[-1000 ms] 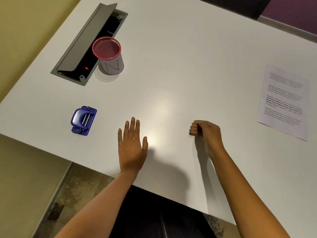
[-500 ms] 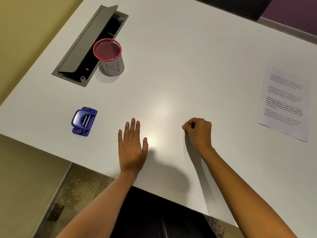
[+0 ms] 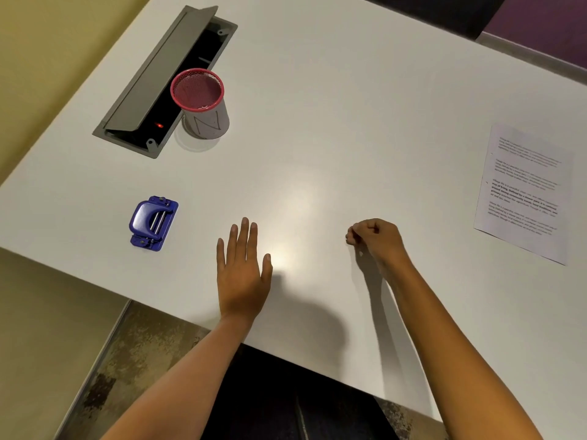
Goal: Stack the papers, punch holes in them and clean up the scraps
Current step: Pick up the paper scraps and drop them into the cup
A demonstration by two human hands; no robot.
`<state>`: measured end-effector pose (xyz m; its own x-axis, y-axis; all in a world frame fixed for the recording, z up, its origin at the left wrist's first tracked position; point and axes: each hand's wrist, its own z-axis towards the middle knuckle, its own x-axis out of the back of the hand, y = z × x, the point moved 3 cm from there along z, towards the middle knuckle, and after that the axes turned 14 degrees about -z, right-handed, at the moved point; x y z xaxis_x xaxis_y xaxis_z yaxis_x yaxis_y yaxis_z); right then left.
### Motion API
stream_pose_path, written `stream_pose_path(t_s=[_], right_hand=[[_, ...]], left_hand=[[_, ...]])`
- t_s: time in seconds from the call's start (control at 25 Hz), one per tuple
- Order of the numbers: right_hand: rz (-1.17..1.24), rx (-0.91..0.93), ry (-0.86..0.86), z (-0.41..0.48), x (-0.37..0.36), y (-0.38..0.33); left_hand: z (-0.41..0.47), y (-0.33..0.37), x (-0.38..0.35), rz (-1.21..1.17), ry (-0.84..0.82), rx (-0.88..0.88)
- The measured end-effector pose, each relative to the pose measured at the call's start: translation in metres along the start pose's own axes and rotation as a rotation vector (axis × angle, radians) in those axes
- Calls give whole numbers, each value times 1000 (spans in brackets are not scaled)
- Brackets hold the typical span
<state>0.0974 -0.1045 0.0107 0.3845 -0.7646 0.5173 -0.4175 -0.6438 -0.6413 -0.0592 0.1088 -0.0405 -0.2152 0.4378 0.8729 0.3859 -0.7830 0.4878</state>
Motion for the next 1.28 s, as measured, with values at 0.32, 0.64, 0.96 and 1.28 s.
stream_pose_path(t_s=[0.32,0.64,0.96,1.28], right_hand=[[342,56,-68,10,25,-40],[105,344,-42,23,-13,-160],[-247,677,101,24,-108,-293],[-920,1078,239,34,-166,-331]], left_hand=[[0,0,-1,3,53,-45],[-2,0,1,-49,112,-67],[-1,-1,3,-78,86,-44],[-2,1,4,-92,175,-89]])
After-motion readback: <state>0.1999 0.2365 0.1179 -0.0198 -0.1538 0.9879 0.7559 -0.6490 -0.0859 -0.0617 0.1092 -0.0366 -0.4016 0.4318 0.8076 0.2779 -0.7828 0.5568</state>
